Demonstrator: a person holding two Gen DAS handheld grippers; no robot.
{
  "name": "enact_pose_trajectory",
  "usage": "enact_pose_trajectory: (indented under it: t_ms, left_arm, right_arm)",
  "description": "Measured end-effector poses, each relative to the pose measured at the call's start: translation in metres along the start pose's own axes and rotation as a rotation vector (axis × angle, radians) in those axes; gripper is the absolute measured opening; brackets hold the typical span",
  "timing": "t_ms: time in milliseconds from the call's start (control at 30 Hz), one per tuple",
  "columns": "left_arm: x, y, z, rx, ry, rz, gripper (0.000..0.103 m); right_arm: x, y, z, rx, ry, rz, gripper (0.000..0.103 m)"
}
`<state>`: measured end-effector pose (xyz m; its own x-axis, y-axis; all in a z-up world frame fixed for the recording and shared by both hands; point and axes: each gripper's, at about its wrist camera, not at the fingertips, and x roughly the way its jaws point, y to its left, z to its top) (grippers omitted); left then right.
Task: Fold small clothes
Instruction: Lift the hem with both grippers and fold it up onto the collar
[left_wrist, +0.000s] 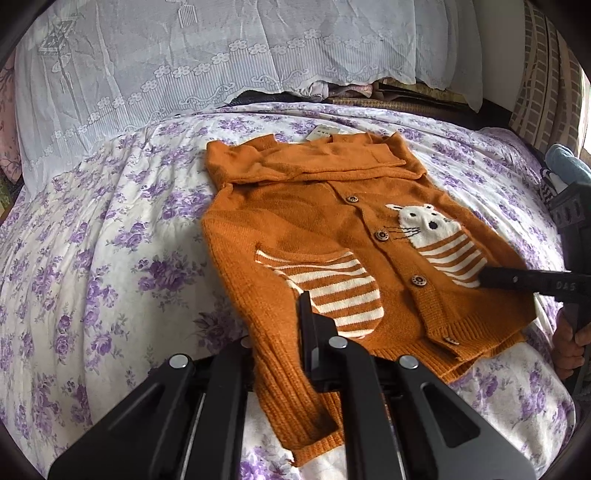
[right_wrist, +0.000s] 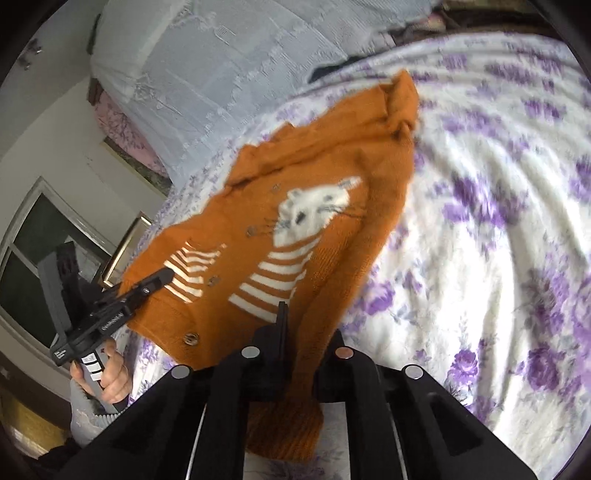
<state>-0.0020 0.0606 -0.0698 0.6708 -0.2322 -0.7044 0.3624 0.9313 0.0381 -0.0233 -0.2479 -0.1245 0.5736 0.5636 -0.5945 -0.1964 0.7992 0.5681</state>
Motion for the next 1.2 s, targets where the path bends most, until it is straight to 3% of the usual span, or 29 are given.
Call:
enact_pose_trajectory:
  t_ms: [233,600,1200]
  left_arm:
    - [-0.007,-0.004,0.009,0.035,-0.051,0.063,0.006]
    - [0.0,-0.008,0.054,0.062,-0.098,0.125,0.006]
    - [0.041,0.007,0.119,0.026,-0.118,0.182,0.006]
  right_arm:
    - [-0.016,0.008,0.02,-0.01,-0.058,0.023,0.006]
    - [-0.017,0.023,0.059,-0.039,-0.104,0.019,0.006]
    - [0.008,-0.003,0.136,0.047,-0.176,0.017,0.006]
